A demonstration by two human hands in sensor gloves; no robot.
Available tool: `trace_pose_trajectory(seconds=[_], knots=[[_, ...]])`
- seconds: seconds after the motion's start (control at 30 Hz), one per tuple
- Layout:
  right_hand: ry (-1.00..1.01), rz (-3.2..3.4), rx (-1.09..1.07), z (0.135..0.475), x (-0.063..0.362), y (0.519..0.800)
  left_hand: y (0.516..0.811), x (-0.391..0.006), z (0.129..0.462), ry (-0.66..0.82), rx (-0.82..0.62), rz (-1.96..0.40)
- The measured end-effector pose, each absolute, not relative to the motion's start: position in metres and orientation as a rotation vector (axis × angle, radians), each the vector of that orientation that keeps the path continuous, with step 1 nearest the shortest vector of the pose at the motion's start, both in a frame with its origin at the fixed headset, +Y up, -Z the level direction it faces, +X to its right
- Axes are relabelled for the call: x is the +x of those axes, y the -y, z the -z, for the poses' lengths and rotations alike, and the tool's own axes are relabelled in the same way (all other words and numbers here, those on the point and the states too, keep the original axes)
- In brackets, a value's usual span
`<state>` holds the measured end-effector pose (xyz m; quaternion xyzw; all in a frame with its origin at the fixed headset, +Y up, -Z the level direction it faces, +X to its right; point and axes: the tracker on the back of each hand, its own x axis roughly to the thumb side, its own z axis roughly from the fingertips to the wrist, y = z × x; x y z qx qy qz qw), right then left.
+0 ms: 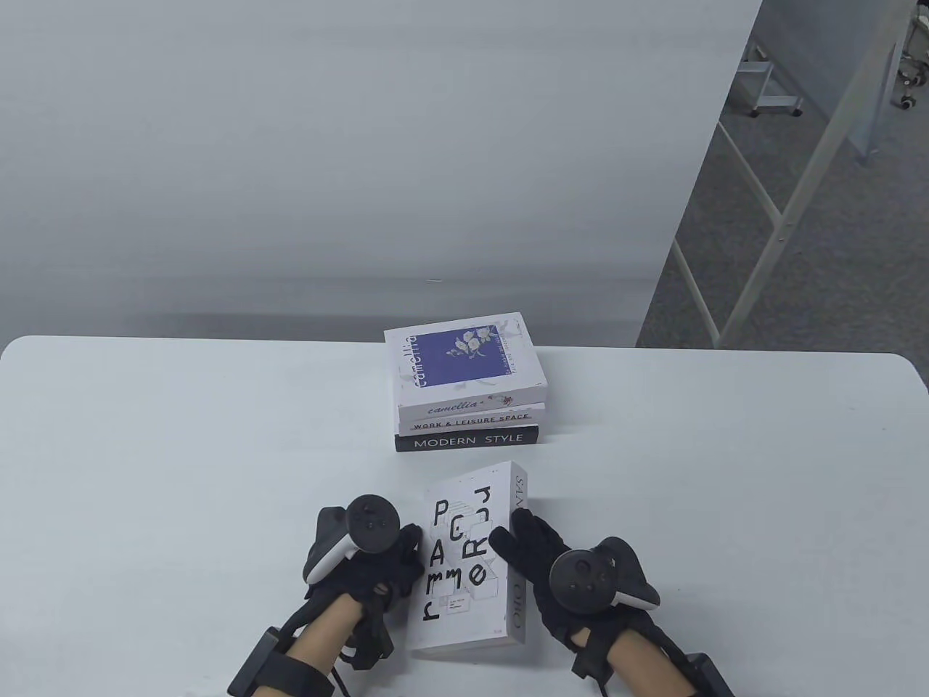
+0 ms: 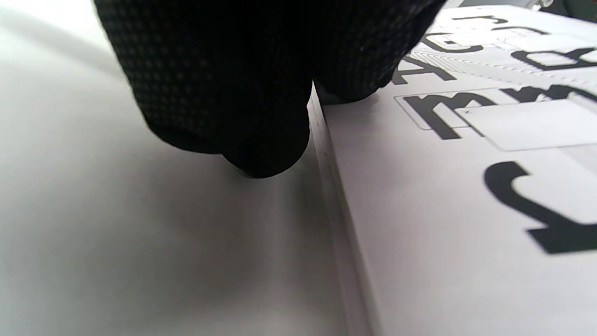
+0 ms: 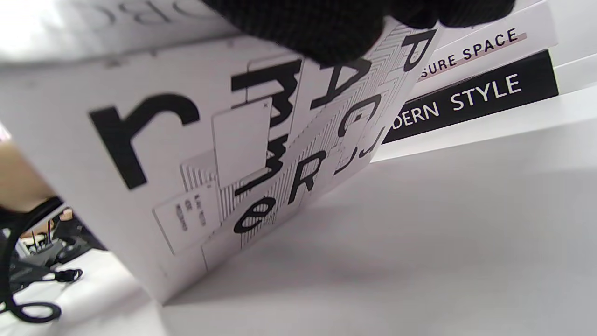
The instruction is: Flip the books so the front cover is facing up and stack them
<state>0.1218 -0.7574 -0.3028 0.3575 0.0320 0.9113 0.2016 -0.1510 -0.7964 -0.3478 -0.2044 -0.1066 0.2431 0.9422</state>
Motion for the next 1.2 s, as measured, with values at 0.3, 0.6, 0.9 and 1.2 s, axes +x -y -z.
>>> trace_pose_trajectory(seconds=[0.3, 0.6, 0.9, 1.2], knots=[[0.091, -2.656, 1.06, 0.3, 0.116, 0.756, 0.794, -0.147, 0.347, 0.234, -0.38, -0.418], [0.178, -2.645, 1.003, 0.303, 0.124, 0.751, 0.758, -0.147, 0.347, 0.301, -0.216, -0.136], [0.236, -2.55, 0.723, 0.313, 0.15, 0.747, 0.689, -0.174, 0.338, 0.302, -0.018, -0.018], [0.169, -2.279, 0.407, 0.321, 0.168, 0.749, 0.656, -0.191, 0.325, 0.314, 0.034, -0.007]])
